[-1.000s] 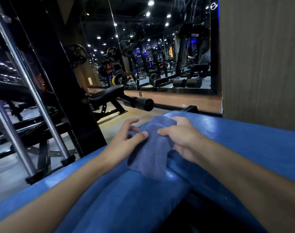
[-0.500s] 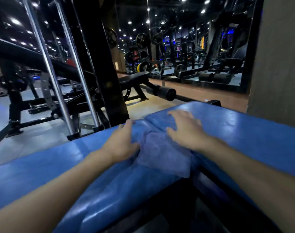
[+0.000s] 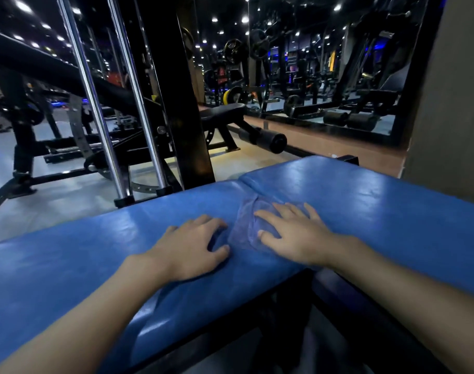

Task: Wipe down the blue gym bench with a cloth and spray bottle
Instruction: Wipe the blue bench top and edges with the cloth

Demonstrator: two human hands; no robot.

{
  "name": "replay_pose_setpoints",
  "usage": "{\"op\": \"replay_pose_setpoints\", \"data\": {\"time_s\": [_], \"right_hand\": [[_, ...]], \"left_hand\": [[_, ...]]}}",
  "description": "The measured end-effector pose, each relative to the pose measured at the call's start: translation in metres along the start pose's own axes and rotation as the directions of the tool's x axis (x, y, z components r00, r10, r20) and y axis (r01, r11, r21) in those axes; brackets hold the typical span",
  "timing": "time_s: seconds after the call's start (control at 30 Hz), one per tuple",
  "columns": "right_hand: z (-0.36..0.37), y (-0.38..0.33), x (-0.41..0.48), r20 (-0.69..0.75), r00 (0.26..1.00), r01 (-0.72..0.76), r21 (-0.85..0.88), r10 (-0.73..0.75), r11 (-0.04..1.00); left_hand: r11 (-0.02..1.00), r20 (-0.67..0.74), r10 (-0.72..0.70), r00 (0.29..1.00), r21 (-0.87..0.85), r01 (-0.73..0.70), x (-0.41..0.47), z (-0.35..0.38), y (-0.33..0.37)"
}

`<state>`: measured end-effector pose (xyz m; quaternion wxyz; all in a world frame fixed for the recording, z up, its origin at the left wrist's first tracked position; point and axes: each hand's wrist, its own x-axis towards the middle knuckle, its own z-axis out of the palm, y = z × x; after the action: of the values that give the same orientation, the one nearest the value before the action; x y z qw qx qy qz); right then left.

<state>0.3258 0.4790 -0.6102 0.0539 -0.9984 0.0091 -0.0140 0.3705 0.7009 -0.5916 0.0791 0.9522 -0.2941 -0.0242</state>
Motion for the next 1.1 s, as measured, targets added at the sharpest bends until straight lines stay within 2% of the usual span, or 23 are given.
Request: {"op": "replay_pose_setpoints", "data": {"time_s": [0.1, 0.23, 0.33, 0.47, 0.57, 0.67, 0.73, 0.83, 0.9, 0.97, 1.1], "right_hand": [[0.003, -0.007, -0.011, 0.01, 0.999, 0.035, -0.01, -0.035, 0.999], [-0.002, -0.004, 0.005, 0.001, 1.0, -0.011, 0.094, 0.011, 0.995], [-0.002, -0.002, 0.011, -0.016, 1.0, -0.012, 0.073, 0.013, 0.997], [0.004, -0.018, -0.015, -0.067, 0.989, 0.129, -0.039, -0.131, 0.991], [0.013, -0.028, -0.032, -0.095, 0.968, 0.232, -0.015, -0.233, 0.973], [0.01, -0.014, -0.012, -0.176, 0.964, 0.203, 0.013, -0.198, 0.979], [0.005, -0.003, 0.006, -0.229, 0.968, 0.123, 0.077, -0.103, 0.989], [0.004, 0.0, 0.018, -0.176, 0.984, 0.042, 0.066, -0.03, 0.997], [0.006, -0.011, 0.008, -0.102, 0.993, 0.065, -0.008, -0.065, 0.998], [0.006, -0.029, -0.01, -0.042, 0.987, 0.151, -0.036, -0.153, 0.988], [0.01, -0.048, -0.029, -0.072, 0.949, 0.305, -0.027, -0.306, 0.952]], "left_hand": [[0.997, 0.007, 0.024, 1.0, -0.07, -0.024, 0.005, -0.005, -0.012], [0.998, 0.006, 0.055, 0.998, 0.023, -0.055, 0.003, 0.0, -0.023], [0.999, 0.019, 0.025, 0.999, 0.024, -0.026, 0.0, 0.0, -0.03], [0.999, 0.017, 0.051, 0.999, -0.01, -0.051, -0.004, -0.003, -0.037], [0.998, -0.008, 0.045, 0.999, -0.044, -0.045, -0.004, -0.003, -0.044], [0.999, -0.031, 0.051, 0.998, -0.013, -0.051, -0.006, 0.0, -0.052], [0.998, -0.015, 0.043, 0.999, 0.04, -0.042, -0.011, 0.0, -0.056], [0.998, 0.017, 0.035, 0.999, 0.06, -0.036, -0.017, -0.002, -0.06], [0.998, 0.037, 0.041, 0.998, 0.052, -0.043, -0.019, -0.002, -0.062], [0.998, 0.044, 0.049, 0.998, 0.045, -0.051, -0.019, -0.003, -0.065], [0.998, 0.039, 0.06, 0.997, 0.002, -0.06, -0.016, -0.003, -0.072]]}}
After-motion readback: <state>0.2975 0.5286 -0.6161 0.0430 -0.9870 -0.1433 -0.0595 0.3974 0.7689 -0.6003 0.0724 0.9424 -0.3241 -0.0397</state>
